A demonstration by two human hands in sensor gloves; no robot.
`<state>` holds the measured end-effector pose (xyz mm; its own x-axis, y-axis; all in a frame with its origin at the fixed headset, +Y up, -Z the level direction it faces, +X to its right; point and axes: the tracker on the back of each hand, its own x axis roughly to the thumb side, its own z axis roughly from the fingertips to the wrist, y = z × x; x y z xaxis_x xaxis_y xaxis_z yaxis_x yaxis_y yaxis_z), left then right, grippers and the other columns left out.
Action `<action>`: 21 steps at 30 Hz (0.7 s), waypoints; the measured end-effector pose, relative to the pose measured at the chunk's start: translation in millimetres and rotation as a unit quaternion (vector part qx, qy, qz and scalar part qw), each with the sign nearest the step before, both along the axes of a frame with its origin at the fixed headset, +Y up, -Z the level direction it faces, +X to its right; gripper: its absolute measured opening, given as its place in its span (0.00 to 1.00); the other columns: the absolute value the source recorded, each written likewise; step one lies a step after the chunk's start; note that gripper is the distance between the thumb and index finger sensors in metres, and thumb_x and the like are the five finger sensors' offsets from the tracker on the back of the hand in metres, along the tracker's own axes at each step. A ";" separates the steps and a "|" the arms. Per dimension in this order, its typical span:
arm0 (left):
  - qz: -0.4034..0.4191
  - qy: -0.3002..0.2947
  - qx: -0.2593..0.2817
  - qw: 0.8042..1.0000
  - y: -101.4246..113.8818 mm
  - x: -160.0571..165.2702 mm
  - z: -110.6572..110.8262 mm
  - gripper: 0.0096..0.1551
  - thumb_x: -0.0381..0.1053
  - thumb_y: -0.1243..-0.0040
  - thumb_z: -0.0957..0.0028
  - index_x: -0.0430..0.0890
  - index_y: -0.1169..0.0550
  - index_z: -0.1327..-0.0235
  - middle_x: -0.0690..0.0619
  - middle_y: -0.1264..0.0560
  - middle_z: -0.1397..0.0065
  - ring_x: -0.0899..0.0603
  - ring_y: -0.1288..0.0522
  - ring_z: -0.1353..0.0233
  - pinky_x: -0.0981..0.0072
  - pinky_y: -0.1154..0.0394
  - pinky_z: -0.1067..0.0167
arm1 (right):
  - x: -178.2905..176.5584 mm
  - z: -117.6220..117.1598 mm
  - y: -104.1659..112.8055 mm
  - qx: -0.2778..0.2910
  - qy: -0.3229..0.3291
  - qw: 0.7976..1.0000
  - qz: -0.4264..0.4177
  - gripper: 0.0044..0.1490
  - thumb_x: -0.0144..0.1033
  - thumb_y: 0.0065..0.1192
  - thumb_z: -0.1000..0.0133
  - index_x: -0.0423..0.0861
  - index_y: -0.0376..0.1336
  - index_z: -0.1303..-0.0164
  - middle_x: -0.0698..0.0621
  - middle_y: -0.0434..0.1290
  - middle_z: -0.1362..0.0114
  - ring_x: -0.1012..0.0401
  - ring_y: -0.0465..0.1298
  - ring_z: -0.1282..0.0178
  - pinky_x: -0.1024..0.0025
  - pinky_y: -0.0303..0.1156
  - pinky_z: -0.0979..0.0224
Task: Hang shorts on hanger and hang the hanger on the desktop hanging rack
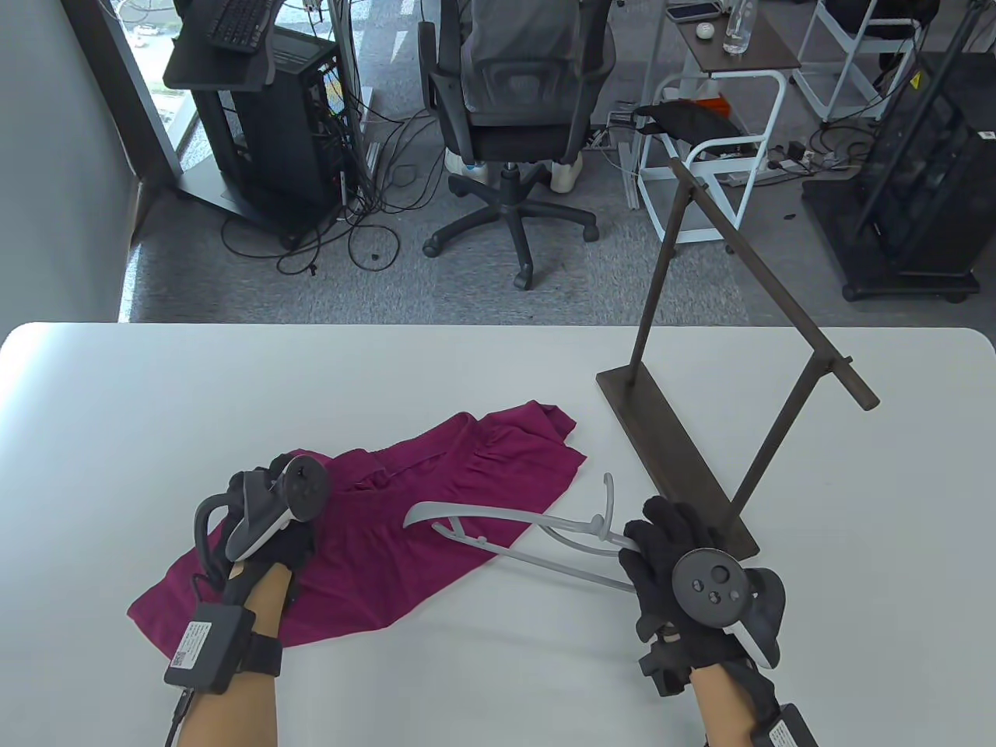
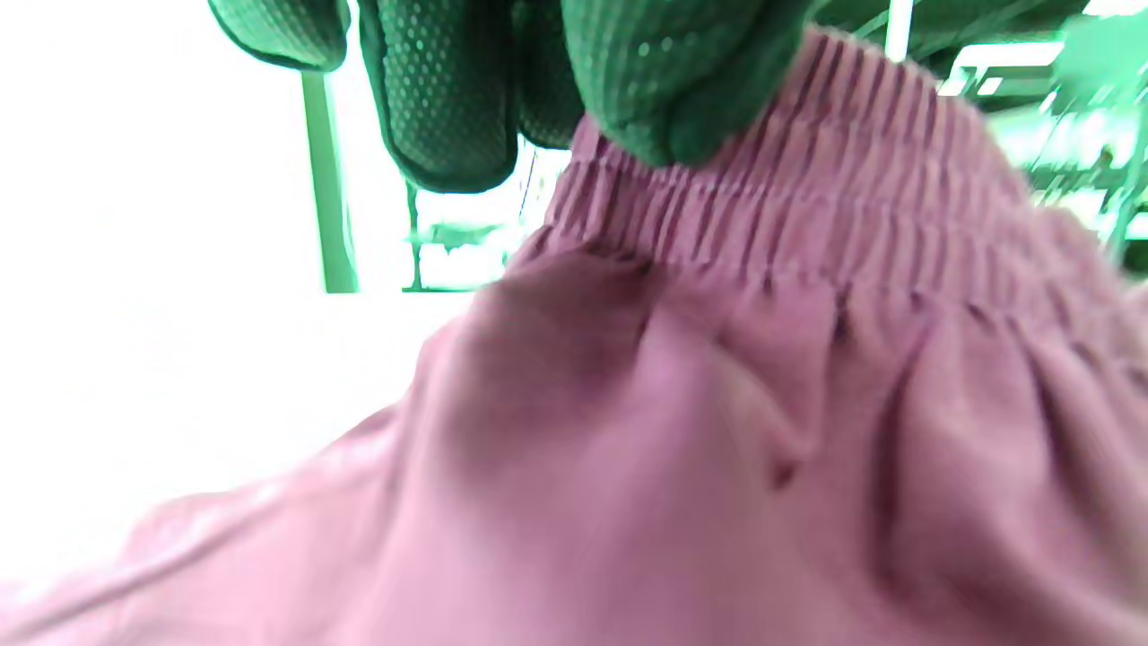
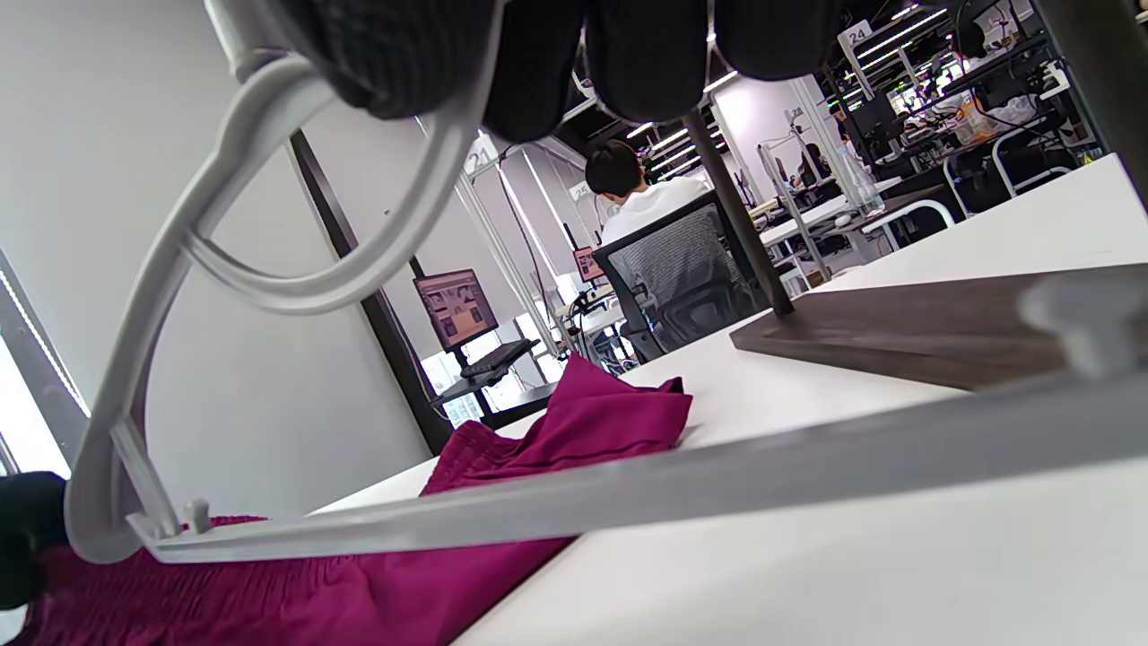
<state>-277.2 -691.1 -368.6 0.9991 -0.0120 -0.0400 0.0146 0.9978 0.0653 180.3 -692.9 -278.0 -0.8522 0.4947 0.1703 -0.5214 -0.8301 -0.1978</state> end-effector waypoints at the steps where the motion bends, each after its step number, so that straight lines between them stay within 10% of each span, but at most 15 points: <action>1: 0.001 -0.009 0.028 1.000 7.6 3.2 9.3 0.23 0.46 0.34 0.56 0.58 0.25 0.46 0.51 0.33 0.26 0.42 0.24 0.32 0.38 0.37 0.29 | 0.7 1.4 1.1 0.002 0.001 1.000 -0.003 0.31 0.46 0.60 0.48 0.49 0.64 0.35 0.42 0.59 0.18 0.38 0.58 0.21 0.28 0.53 0.25; 10: 0.022 -0.056 0.183 0.981 10.8 41.1 90.8 0.23 0.45 0.34 0.57 0.59 0.23 0.48 0.52 0.31 0.27 0.43 0.23 0.33 0.39 0.36 0.29 | 8.9 11.1 20.1 0.041 0.014 0.999 -0.026 0.31 0.45 0.60 0.48 0.50 0.64 0.34 0.42 0.59 0.18 0.38 0.57 0.21 0.27 0.53 0.25; 21: -0.015 -0.105 0.185 0.977 4.5 51.2 101.6 0.22 0.46 0.34 0.57 0.60 0.23 0.48 0.53 0.31 0.27 0.43 0.24 0.32 0.39 0.39 0.27 | -47.7 -12.0 69.7 0.089 0.069 0.990 0.082 0.31 0.44 0.61 0.49 0.51 0.65 0.35 0.43 0.59 0.18 0.39 0.56 0.20 0.27 0.51 0.24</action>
